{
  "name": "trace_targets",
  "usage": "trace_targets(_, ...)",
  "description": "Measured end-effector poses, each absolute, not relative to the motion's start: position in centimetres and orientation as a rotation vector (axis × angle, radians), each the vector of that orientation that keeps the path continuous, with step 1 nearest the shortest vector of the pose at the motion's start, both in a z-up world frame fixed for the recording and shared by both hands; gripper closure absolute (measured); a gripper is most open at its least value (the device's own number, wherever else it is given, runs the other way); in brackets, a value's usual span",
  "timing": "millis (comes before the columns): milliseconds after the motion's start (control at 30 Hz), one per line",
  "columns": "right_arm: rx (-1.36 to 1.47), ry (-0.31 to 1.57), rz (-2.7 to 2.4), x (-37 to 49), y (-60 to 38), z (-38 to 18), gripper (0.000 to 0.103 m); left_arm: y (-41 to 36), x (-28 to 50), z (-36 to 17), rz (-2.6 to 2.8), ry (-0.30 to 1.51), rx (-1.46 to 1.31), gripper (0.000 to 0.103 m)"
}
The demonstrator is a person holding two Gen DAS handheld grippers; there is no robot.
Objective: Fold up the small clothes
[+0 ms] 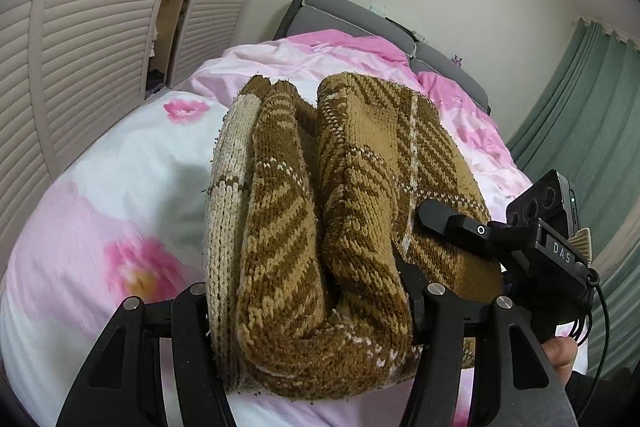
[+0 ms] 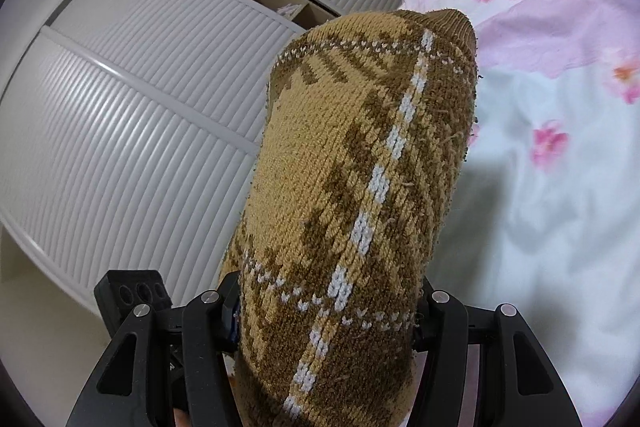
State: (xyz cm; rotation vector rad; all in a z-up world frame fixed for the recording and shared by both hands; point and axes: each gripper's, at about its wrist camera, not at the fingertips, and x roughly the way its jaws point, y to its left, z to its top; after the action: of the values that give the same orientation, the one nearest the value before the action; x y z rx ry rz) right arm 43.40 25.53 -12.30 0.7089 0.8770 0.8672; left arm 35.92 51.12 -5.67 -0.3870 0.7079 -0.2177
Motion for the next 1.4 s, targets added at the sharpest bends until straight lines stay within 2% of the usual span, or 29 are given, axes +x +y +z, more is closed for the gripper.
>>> trace_targets(100,0.693,0.892,0.828,44.3,26.3,-14.5,0.044,52.6,37.8,-8.3,-0.231,0.714,-0.410,0.043)
trace_targets(267,0.634,1.026,0.720,45.4,27.2,-20.3,0.043,53.1,39.1,-15.2,-0.203,0.806,-0.445,0.042)
trace_targets(400,0.625,0.993,0.731,44.3,26.0,-21.0,0.037,53.0,38.4,-16.1,-0.217,0.740,-0.445,0.037)
trace_targets(600,0.581,1.045,0.697,45.2,26.2,-18.6,0.030,51.6,35.8,-13.5,-0.163,0.748,-0.389,0.033)
trace_targets(700,0.547,1.007,0.666,44.5,25.1,-16.7,0.027,50.9,35.0,-11.9,-0.104,0.735,-0.339,0.022)
trace_targets(767,0.507,0.963,0.641,43.5,24.0,-15.2,0.021,50.5,34.2,-11.0,-0.074,0.732,-0.322,0.022)
trace_targets(867,0.476,0.928,0.648,42.0,22.5,-13.1,0.020,49.2,32.6,-9.3,-0.031,0.734,-0.281,0.022)
trace_targets(1067,0.309,0.785,0.644,34.0,18.4,-6.9,0.020,44.6,27.9,-4.7,0.044,0.702,-0.189,0.021)
trace_targets(1233,0.180,0.685,0.642,28.9,17.0,-1.1,0.020,39.2,22.7,-1.3,0.083,0.684,-0.129,0.021)
trace_targets(1400,0.088,0.602,0.622,22.4,13.9,1.6,0.020,33.0,16.8,2.0,0.110,0.641,-0.090,0.018)
